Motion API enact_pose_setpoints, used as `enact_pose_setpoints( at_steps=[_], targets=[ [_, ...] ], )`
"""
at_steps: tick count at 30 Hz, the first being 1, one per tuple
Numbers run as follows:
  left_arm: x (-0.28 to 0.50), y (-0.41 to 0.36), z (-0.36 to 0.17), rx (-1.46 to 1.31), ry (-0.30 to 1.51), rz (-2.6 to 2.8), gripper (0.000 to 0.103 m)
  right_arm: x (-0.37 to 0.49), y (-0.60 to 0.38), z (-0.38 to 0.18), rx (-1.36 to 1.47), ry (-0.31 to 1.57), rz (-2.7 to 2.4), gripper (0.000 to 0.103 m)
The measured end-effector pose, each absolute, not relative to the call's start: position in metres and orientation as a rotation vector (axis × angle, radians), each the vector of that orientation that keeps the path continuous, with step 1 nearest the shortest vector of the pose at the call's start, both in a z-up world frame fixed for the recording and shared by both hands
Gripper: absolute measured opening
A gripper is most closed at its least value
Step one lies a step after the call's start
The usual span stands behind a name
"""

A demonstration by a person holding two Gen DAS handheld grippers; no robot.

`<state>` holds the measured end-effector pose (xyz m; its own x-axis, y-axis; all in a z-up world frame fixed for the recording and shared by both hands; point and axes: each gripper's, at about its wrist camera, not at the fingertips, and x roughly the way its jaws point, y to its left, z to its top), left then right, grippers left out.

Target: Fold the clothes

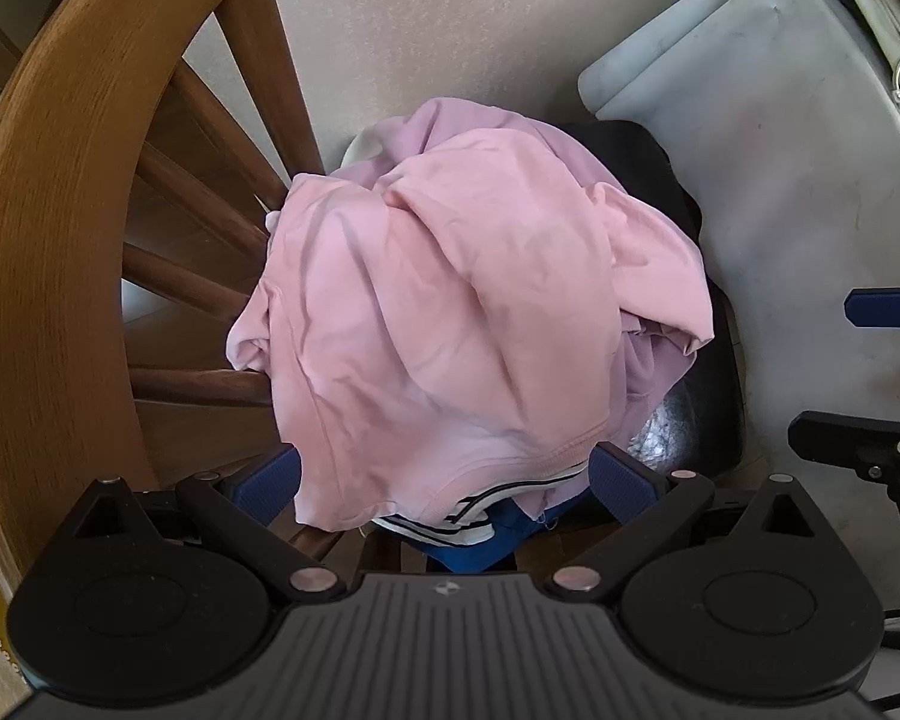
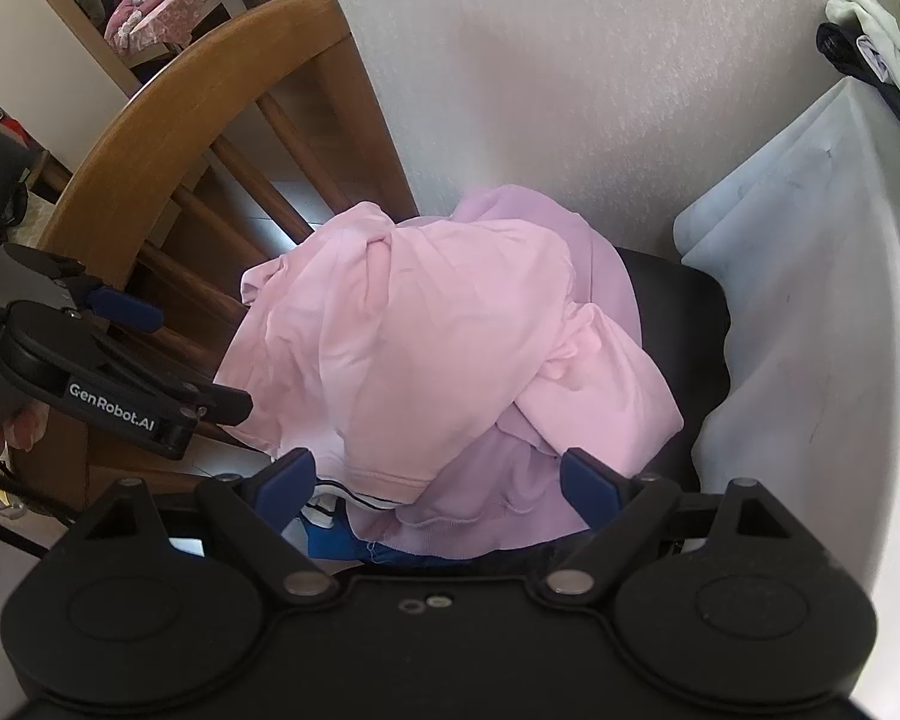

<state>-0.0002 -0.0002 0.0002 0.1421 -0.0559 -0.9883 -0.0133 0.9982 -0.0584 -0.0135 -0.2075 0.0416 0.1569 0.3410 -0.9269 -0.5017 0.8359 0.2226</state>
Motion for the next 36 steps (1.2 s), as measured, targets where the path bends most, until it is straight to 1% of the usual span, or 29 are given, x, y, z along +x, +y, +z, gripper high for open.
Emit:
enact_pose_setpoints(
  at_steps=[36],
  targets=[
    [-0.0017, 0.0005, 0.0011, -0.061, 1.431, -0.033, 0.102, -0.0127, -0.2077, 0.0416, -0.140, 1.274, 0.610, 0.103]
  ],
)
